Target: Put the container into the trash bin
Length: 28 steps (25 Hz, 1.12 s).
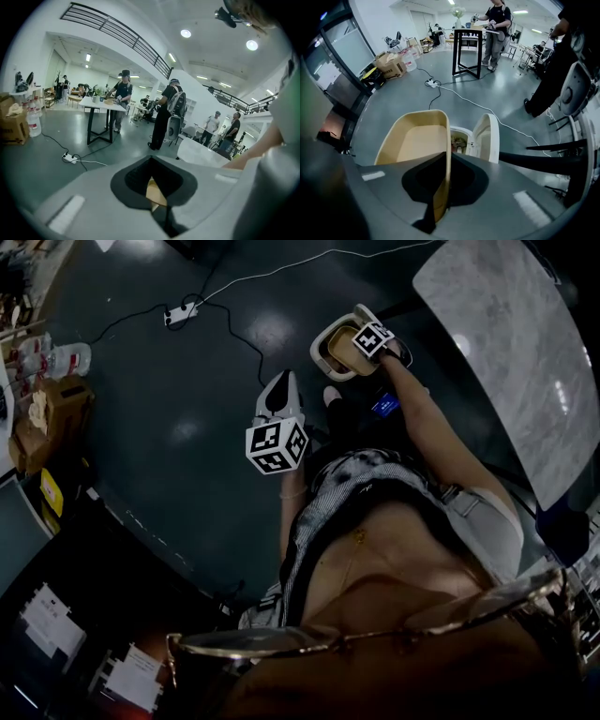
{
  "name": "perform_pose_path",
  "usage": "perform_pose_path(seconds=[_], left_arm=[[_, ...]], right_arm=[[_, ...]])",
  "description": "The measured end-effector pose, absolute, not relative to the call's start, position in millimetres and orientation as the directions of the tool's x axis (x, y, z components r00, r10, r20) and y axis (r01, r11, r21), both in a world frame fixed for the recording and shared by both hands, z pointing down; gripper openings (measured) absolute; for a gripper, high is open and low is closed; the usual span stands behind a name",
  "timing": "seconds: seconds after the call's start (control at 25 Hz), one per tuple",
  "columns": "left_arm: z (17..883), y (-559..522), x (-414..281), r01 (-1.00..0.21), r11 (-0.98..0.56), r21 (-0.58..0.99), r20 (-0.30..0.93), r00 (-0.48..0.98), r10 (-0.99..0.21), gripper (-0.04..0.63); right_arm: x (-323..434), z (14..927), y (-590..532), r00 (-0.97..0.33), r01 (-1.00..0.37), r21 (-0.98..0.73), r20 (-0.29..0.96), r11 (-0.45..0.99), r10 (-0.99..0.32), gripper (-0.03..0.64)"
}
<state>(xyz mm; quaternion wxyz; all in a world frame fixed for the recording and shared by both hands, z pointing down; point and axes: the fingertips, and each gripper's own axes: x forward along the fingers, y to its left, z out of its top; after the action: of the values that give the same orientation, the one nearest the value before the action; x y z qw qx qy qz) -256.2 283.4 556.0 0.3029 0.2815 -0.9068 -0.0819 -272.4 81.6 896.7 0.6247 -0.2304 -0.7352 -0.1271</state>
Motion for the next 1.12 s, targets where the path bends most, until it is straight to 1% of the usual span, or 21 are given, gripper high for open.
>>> perform_pose_path(seconds=[0.24,0.4,0.44,0.48,0.52,0.68,0.76,1.12], left_arm=[[556,284,-259,-0.443,0.839,0.316,0.511,-0.666,-0.544,0.000],[562,285,-255,-0.427,0.846,0.319,0.523,-0.665,-0.533,0.000],[564,285,-256,-0.423,0.848,0.320,0.526,-0.665,-0.530,0.000],[565,286,-256,-0.420,0.849,0.321,0.528,-0.665,-0.528,0.000],[565,288,-257,-0.417,0.850,0.322,0.530,-0.664,-0.527,0.000],[565,294,-256,-0.419,0.850,0.318,0.534,-0.662,-0.526,0.000],[565,292,-256,-0.426,0.847,0.319,0.529,-0.661,-0.532,0.000],[565,278,-259,-0.461,0.824,0.330,0.514,-0.644,-0.566,0.000]], right_arm=[[-272,911,76,-0.085,0.489,-0.083,0.986,0.868,0.142,0.029],[-266,923,77,-0.069,0.452,-0.087,0.989,0.888,0.132,0.032],[-267,926,78,-0.071,0.433,-0.099,0.987,0.896,0.144,0.040],[-268,928,78,-0.077,0.412,-0.109,0.985,0.905,0.154,0.064],[-270,929,77,-0.085,0.391,-0.113,0.984,0.913,0.158,0.109],[-276,921,67,-0.114,0.350,-0.079,0.985,0.934,0.126,0.114],[-276,921,69,-0.121,0.341,-0.100,0.981,0.934,0.150,0.123],[-274,911,84,-0.110,0.390,-0.183,0.964,0.902,0.243,0.092]])
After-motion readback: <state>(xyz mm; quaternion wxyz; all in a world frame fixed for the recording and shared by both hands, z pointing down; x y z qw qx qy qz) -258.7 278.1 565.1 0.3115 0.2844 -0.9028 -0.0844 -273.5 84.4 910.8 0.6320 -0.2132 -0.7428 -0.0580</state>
